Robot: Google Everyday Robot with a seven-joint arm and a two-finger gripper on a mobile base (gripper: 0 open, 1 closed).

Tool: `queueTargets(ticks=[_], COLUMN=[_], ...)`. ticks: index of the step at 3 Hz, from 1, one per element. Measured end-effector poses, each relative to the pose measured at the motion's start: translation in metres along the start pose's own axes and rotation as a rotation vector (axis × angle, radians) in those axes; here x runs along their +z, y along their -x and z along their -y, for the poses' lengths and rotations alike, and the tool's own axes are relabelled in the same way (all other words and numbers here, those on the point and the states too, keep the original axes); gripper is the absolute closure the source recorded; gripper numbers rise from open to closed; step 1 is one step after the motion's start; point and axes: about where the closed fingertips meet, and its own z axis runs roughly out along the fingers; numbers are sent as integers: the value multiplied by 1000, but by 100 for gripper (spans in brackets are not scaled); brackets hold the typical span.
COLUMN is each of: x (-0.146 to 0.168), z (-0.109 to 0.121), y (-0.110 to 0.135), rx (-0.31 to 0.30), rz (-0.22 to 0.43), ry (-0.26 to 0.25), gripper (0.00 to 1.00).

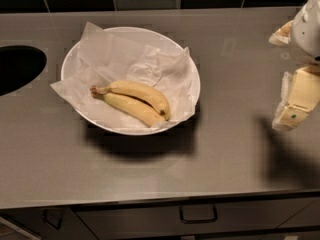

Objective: Pick banana from white bowl

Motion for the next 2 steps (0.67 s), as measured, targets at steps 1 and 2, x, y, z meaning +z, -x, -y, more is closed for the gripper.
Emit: queueTargets(ticks=[1, 2], x=[2, 25], z=[1, 8], y=[3, 29], rx=[-3, -57], rz=[7, 22], ry=[-1, 43], gripper=[0, 0])
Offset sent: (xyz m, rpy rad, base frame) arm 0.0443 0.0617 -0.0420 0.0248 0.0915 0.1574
